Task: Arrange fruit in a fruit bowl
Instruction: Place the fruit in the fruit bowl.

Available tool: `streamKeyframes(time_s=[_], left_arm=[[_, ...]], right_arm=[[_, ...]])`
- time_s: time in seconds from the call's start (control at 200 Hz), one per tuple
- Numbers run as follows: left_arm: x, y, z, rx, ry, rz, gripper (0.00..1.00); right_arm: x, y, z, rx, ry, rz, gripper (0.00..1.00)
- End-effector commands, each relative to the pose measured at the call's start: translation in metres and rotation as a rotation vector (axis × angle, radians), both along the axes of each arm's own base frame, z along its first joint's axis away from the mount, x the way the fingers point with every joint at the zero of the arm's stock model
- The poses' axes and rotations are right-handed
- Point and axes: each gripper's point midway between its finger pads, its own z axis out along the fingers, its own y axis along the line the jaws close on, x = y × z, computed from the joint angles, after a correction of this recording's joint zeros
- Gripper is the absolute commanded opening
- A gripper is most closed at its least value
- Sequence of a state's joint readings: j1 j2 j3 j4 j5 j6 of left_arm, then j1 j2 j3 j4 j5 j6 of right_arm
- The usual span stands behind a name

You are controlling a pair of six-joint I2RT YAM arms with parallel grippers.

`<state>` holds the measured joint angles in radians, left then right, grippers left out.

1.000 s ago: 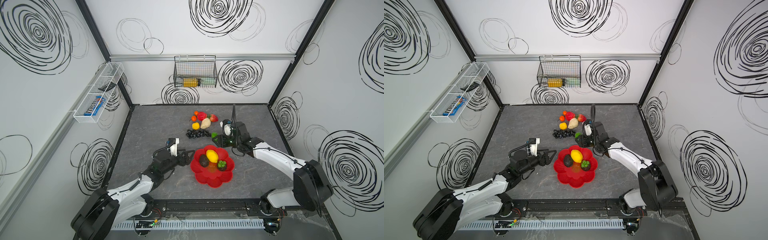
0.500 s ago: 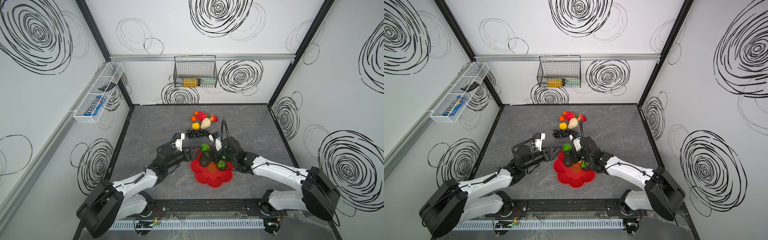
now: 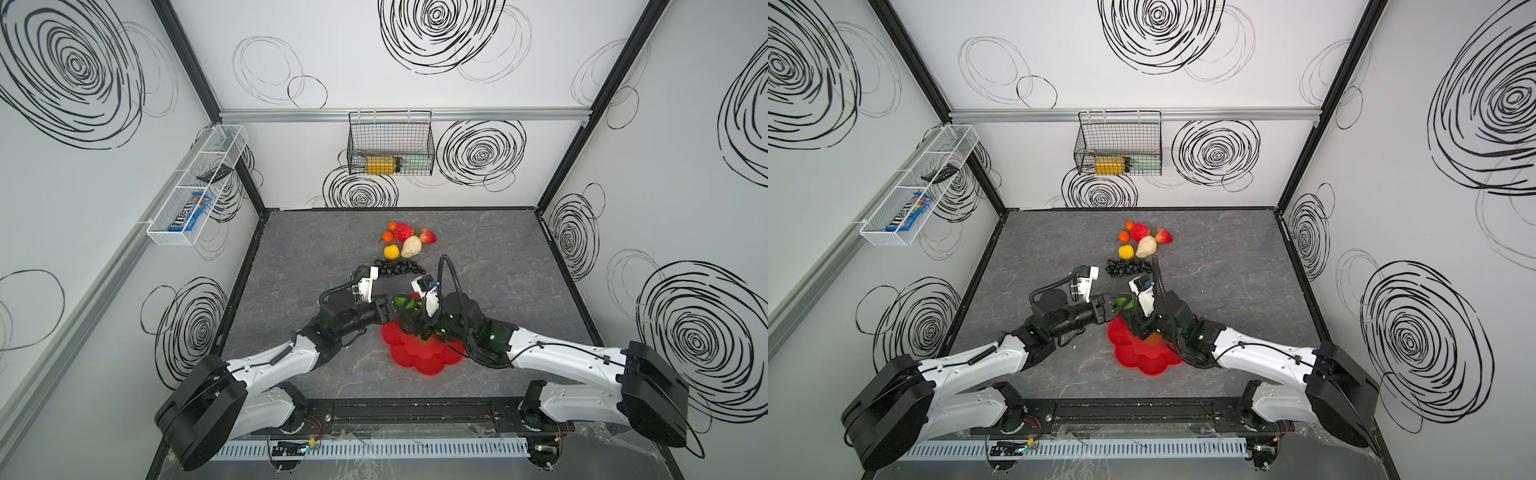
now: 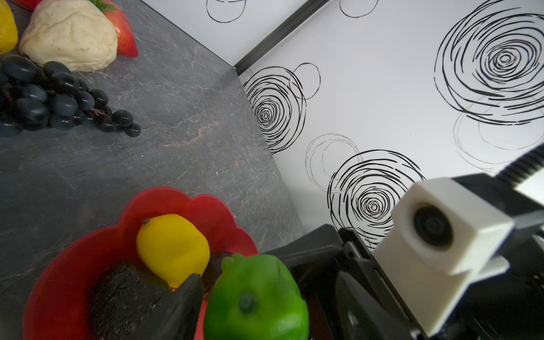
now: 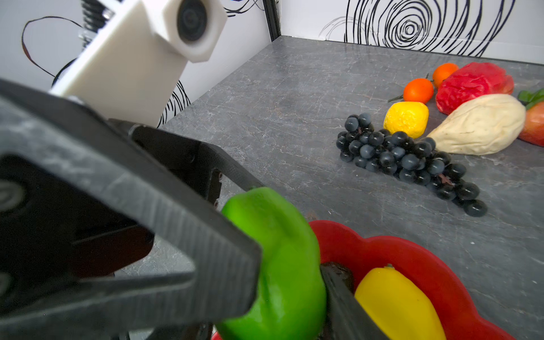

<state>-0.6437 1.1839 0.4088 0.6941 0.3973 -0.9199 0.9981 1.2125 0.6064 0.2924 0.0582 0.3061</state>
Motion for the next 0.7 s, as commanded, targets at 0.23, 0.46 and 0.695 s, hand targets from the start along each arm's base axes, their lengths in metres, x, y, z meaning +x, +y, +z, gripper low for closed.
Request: streamKeyframes(time_s=[0.23, 0.46, 0.695], left_arm=[[-0.002, -0.007, 0.014, -0.024, -0.032, -0.022, 0.63], [0.0, -0.011, 0.008, -0.028, -0.02, -0.043, 0.54], [0.002, -0.012, 0.007, -0.021, -0.023, -0.042, 0.48]], right_arm=[[0.002, -0.003, 0.018, 0.019, -0.097, -0.069, 0.58], [0.002, -0.003, 0.016, 0.011, -0.105, -0.078, 0.59], [0.004, -0.005, 0.014, -0.001, -0.104, -0.093, 0.62]])
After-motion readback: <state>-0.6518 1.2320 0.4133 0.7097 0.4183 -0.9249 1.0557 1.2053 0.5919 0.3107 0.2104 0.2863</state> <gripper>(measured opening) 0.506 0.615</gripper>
